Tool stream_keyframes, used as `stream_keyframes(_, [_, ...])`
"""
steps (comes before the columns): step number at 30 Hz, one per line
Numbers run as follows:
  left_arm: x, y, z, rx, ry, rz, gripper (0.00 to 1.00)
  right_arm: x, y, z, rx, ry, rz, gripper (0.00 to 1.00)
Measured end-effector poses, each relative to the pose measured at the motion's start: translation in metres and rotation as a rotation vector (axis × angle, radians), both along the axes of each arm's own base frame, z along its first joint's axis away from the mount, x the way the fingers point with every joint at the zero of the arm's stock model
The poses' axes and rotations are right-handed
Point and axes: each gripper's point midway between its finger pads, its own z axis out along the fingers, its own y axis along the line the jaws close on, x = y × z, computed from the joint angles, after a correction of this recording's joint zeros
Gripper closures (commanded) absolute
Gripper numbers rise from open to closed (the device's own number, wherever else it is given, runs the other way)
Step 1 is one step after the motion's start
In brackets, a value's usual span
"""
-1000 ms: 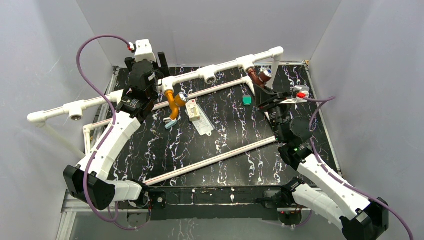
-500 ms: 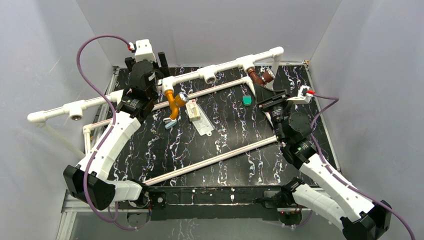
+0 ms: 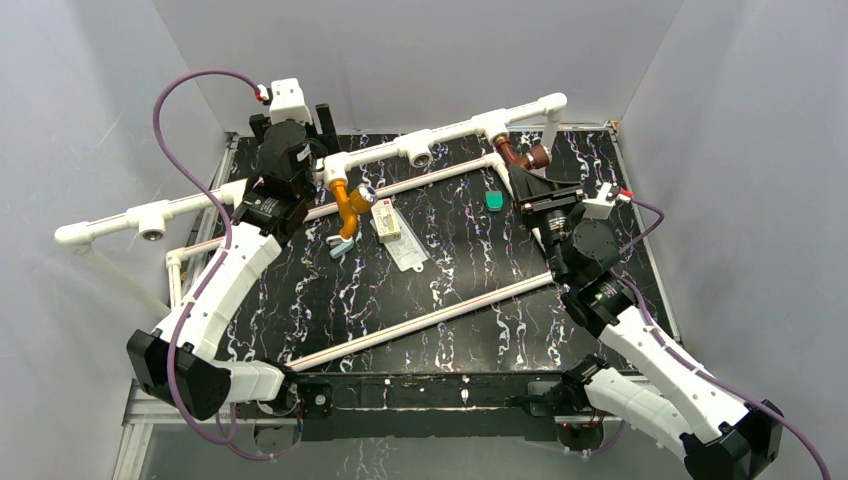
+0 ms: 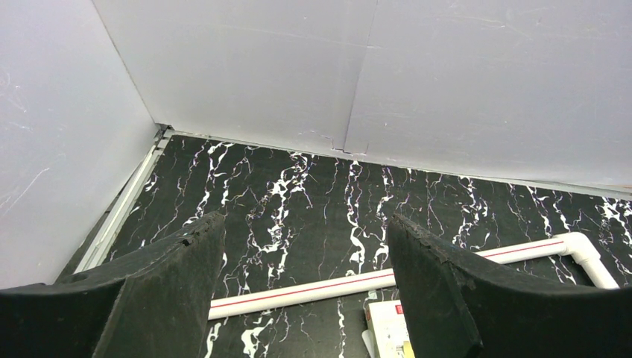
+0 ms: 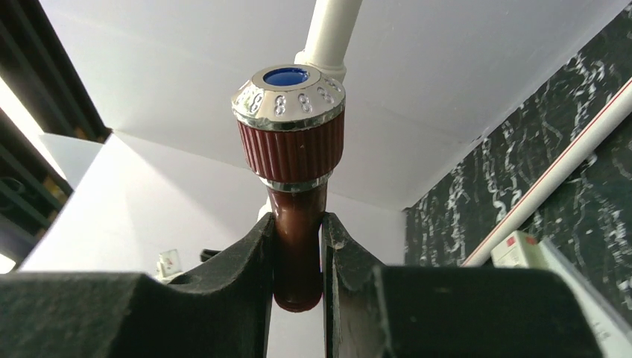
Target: Install the water faucets
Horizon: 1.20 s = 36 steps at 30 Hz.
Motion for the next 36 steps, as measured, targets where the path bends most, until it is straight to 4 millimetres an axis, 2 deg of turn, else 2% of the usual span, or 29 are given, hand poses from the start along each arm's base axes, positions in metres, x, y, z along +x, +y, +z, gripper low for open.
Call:
stream_keyframes(15, [0.0010, 0.0024, -0.0005, 0.000, 0.000, 0.006, 0.23, 0.0008, 0.0045, 0.0019, 0.380, 0.144, 0.066, 0.99])
stream_keyframes(24, [0.0011, 0.0023, -0.0004, 0.000, -0.001, 0.006, 0.23, -0.0018, 0.0028, 0.0052, 0.438, 0.192, 0.072, 0.99])
stream_keyframes(28, [0.0011, 0.0023, -0.0005, 0.000, -0.001, 0.006, 0.23, -0.0020, 0.0027, 0.0050, 0.443, 0.196, 0.073, 0.90])
stream_keyframes(31, [0.0010, 0.0023, -0.0003, 0.000, -0.001, 0.006, 0.23, -0.0020, 0.0027, 0.0052, 0.442, 0.197, 0.072, 0.77])
stream_keyframes(36, [0.0008, 0.0024, -0.0007, 0.000, 0.001, 0.006, 0.23, -0.0028, 0.0022, 0.0047, 0.437, 0.203, 0.071, 0.69])
